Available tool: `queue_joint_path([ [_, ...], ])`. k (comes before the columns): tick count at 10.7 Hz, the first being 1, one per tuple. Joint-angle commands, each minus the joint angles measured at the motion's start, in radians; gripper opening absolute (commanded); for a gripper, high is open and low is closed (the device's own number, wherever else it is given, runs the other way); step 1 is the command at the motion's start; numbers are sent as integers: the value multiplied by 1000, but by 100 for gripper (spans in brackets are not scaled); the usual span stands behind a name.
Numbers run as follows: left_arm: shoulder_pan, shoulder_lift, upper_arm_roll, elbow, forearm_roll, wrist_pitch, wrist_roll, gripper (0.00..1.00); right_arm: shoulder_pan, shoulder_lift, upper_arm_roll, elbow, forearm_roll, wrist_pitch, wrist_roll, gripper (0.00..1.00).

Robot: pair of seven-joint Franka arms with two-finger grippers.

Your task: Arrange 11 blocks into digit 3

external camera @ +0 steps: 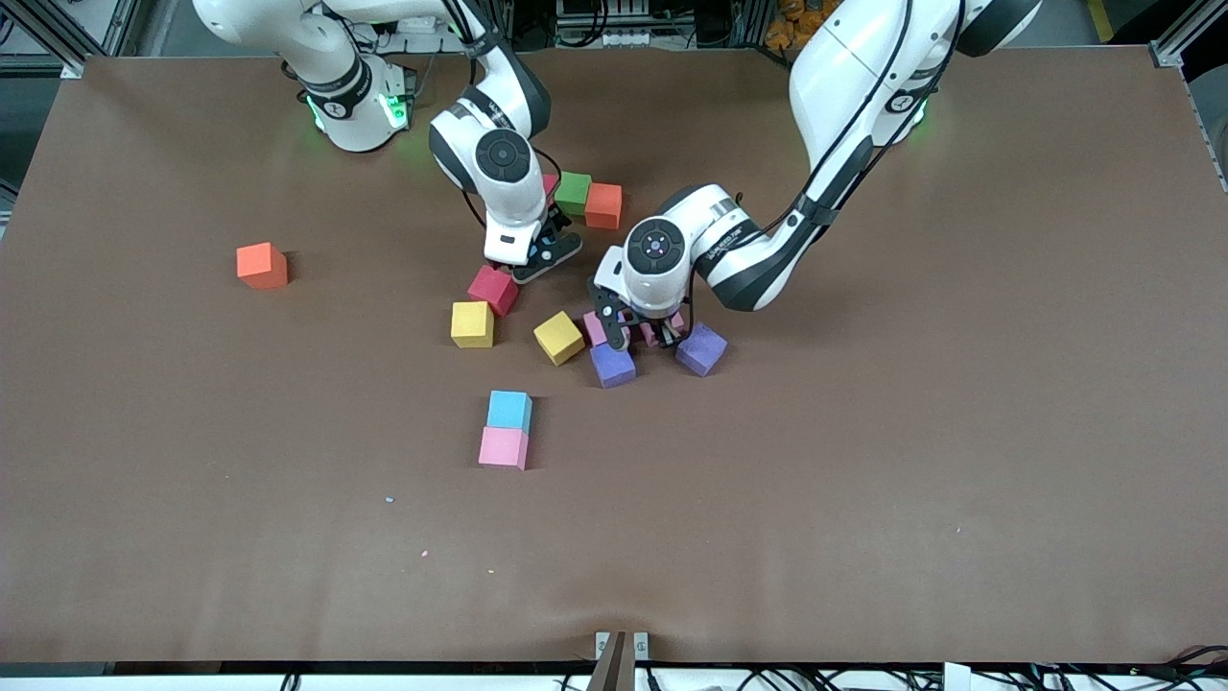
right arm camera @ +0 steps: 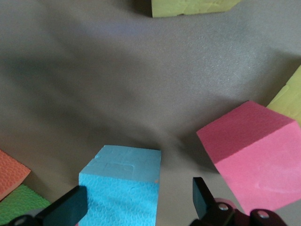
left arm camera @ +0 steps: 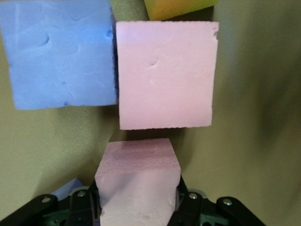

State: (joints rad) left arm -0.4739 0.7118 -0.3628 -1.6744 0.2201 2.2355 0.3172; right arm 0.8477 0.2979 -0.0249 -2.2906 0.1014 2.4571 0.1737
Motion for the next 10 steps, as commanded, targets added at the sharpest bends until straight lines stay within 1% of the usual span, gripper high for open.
queue_joint_path([
  [1, 8, -3, -2, 8, 4, 3, 20, 6, -2, -3, 2, 2, 12, 5, 21, 100],
  [5, 9, -8, -4, 12, 5, 1, 39, 7, -13, -42, 0, 7, 12, -35, 18, 100],
  [10, 21, -21, -13, 10, 4, -7, 80, 7, -21, -36, 0, 17, 20, -27, 21, 100],
])
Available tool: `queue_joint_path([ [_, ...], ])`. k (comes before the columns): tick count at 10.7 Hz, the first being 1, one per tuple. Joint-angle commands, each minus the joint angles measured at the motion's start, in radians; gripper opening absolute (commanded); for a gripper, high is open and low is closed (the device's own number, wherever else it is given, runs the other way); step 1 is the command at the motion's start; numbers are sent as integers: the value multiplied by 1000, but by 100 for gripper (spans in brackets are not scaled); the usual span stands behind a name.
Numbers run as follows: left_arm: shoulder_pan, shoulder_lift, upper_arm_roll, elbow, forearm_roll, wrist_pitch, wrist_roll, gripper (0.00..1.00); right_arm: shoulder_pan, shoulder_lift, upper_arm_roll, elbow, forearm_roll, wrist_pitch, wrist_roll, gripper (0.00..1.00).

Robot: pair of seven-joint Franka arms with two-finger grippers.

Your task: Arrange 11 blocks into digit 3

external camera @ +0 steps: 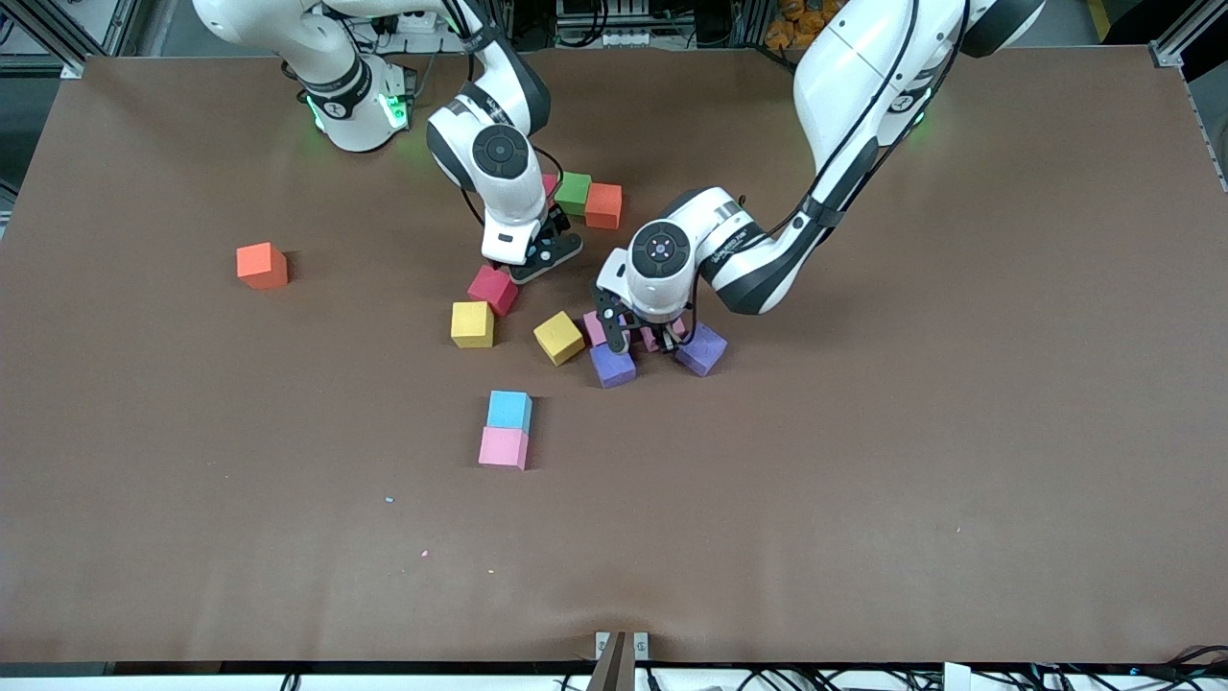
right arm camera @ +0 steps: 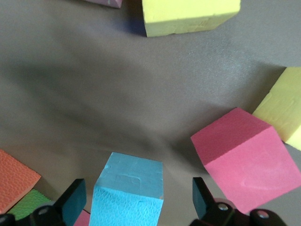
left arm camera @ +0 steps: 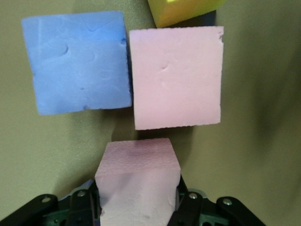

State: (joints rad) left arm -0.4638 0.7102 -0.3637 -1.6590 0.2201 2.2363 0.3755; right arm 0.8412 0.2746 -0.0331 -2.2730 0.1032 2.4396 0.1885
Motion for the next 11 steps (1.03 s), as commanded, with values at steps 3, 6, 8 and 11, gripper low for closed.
queue_joint_path([
  [3, 14, -26, -17, -7, 4, -29, 23, 7, -2, 12, 9, -9, 16, -7, 5, 100],
  [6, 16, -23, -17, -5, 4, -29, 25, 7, 10, 41, 10, -17, 16, 1, 49, 100],
  [8, 25, -20, -17, -5, 4, -29, 28, 7, 24, 49, 10, -17, 16, 3, 110, 86],
  [11, 34, -4, -17, 4, 4, -26, 36, 8, 22, 43, 13, -17, 18, -10, 239, 0],
])
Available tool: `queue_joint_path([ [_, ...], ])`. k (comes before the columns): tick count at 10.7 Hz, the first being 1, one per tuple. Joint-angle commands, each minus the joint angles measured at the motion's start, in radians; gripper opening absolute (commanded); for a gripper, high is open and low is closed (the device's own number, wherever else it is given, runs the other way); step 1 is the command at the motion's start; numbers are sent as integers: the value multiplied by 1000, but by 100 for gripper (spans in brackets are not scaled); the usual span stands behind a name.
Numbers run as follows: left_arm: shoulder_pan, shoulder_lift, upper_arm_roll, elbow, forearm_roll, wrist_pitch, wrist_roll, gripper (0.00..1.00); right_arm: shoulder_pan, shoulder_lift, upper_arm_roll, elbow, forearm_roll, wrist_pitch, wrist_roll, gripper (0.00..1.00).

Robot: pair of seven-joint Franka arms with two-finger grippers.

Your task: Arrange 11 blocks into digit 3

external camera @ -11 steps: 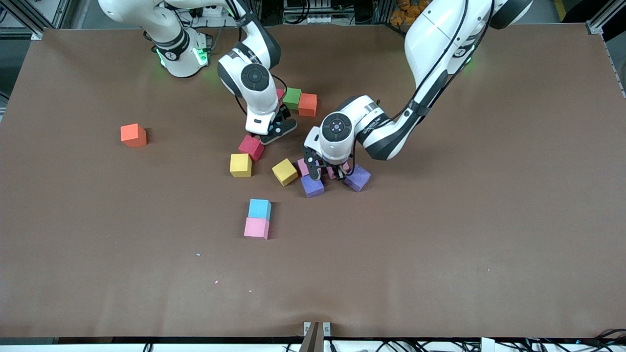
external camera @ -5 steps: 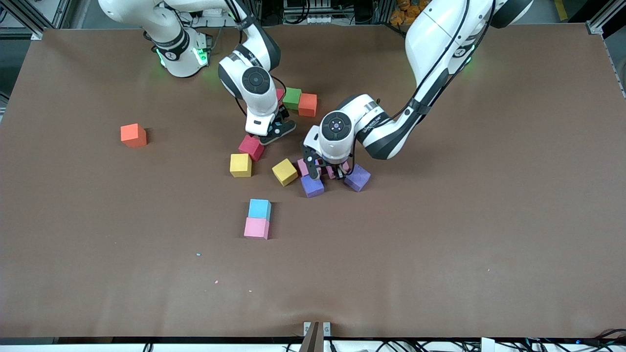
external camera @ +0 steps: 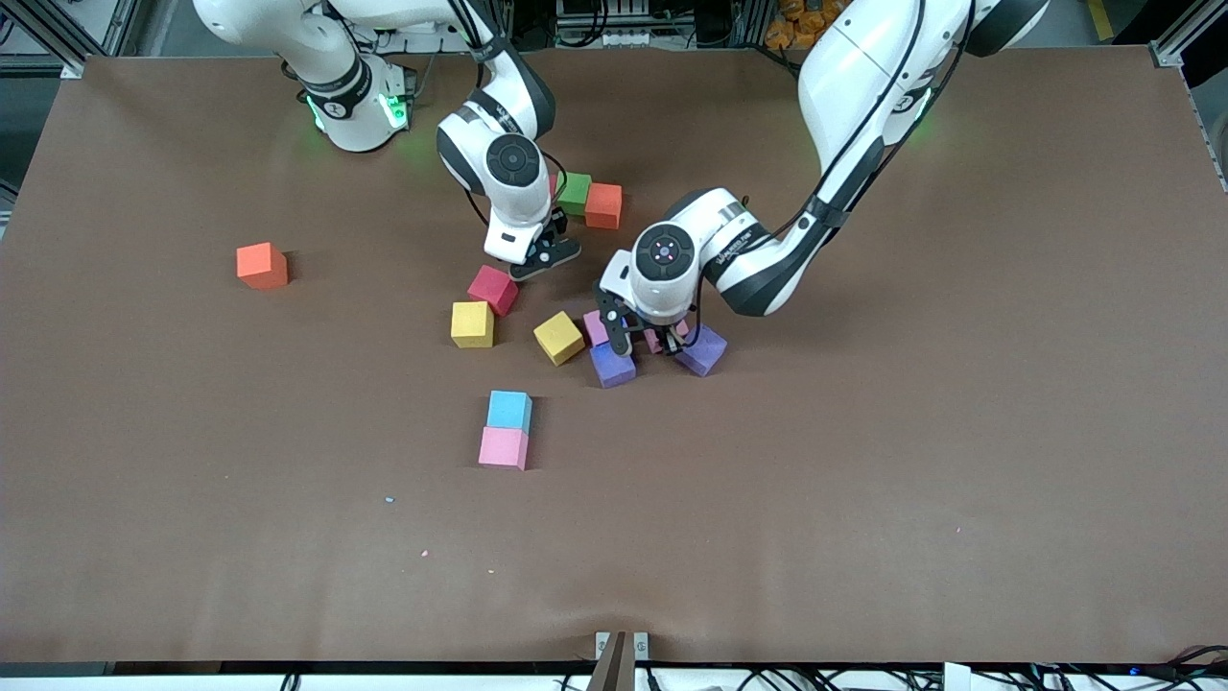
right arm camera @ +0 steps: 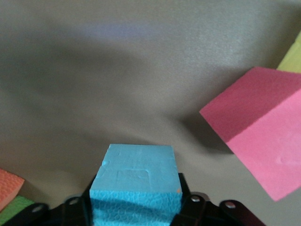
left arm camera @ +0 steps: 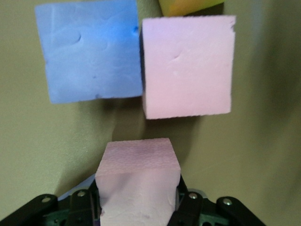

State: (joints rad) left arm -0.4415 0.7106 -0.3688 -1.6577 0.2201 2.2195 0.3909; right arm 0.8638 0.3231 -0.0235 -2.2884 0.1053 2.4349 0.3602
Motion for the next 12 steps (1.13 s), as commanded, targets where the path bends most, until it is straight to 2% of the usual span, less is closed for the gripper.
queue_joint_path([
  [1, 15, -5, -10, 4, 4, -9, 31, 8, 0, -10, 5, -2, 16, -7, 141, 0],
  [5, 23, 0, -9, 7, 4, -9, 42, 8, 24, -38, 5, -12, 100, -7, 290, 0],
  [12, 26, 6, -7, 9, 4, -9, 65, 8, 50, -64, 4, -75, 100, 7, 312, 0],
])
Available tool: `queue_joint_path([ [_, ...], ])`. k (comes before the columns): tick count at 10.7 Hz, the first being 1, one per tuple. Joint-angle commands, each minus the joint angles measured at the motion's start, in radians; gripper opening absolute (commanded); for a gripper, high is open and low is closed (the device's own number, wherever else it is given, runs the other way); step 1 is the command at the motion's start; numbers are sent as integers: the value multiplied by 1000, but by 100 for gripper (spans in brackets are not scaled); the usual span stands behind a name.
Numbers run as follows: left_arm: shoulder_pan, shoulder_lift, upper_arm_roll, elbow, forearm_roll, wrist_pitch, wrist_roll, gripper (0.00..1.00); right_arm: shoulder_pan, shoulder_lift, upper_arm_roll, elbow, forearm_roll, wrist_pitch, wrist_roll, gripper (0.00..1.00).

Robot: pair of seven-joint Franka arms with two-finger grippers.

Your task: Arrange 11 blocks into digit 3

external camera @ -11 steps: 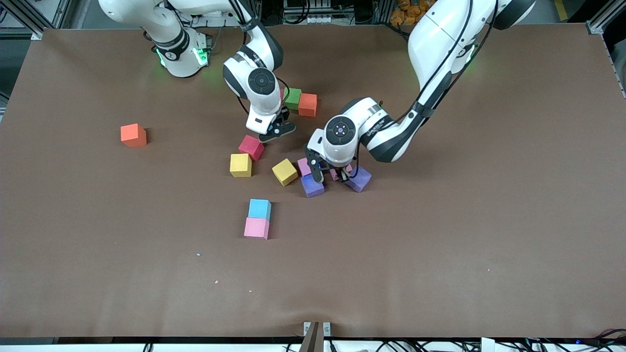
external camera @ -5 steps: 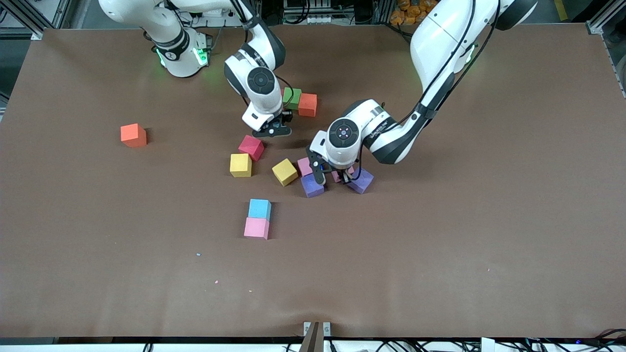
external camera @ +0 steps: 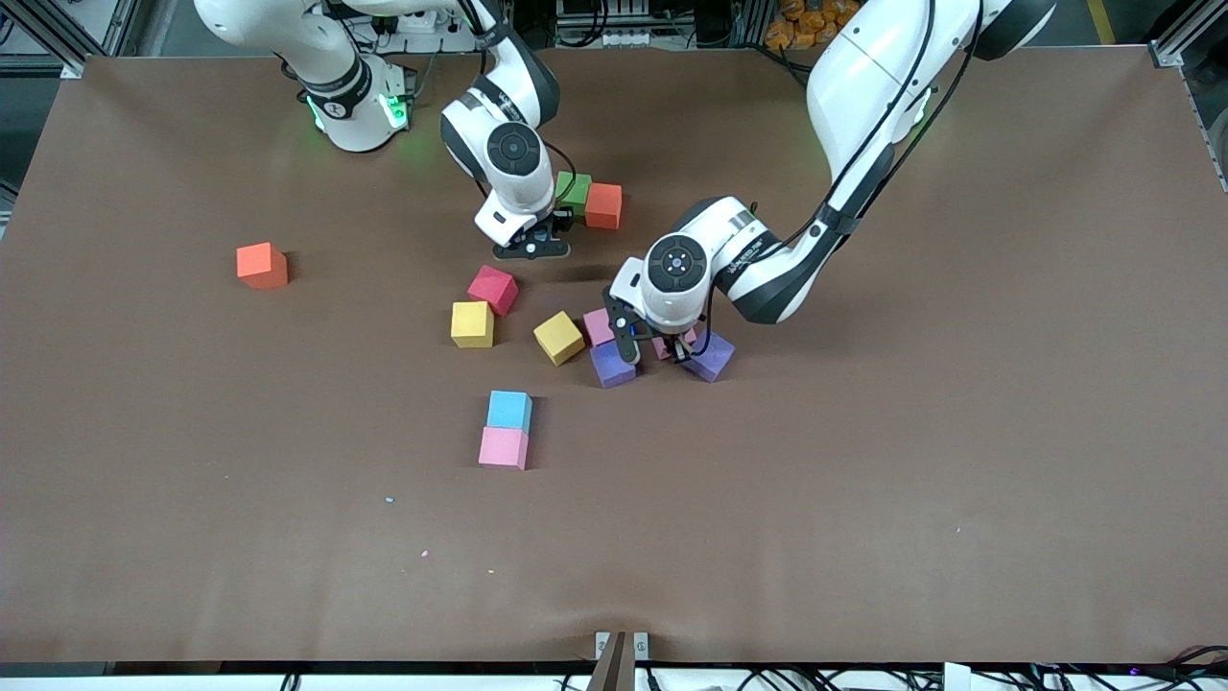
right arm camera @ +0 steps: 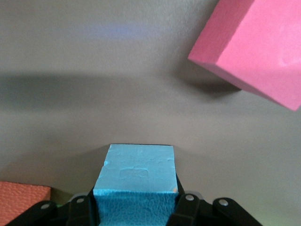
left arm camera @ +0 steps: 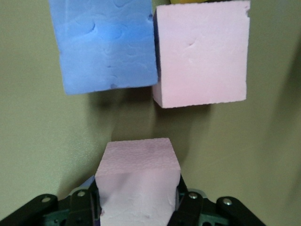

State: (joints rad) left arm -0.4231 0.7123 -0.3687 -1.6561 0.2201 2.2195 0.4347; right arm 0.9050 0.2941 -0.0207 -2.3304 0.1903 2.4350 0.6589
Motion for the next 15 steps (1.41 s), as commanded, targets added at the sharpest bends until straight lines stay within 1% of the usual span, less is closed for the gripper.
queue_joint_path([
  [1, 7, 4, -7, 7, 4, -9, 19, 8, 11, -35, 2, -43, 15, 10, 13, 0],
  [6, 7, 7, -7, 13, 4, -9, 21, 8, 29, -35, 2, -61, 15, 30, 14, 0],
  [7, 7, 9, -7, 13, 4, -9, 21, 8, 28, -35, 1, -60, 15, 16, 11, 25],
  [8, 7, 12, -6, 13, 4, -9, 21, 8, 26, -36, -1, -54, 15, 18, 13, 99],
  [9, 7, 13, -3, 15, 4, -9, 21, 8, 23, -39, -1, -47, 15, 16, 13, 100],
  [13, 14, 12, -2, 22, 5, -9, 27, 8, -24, -114, -4, -46, 14, -5, -1, 100],
  [15, 15, 12, -2, 24, 5, -9, 27, 8, -93, -133, -5, -35, 12, -5, 1, 100],
])
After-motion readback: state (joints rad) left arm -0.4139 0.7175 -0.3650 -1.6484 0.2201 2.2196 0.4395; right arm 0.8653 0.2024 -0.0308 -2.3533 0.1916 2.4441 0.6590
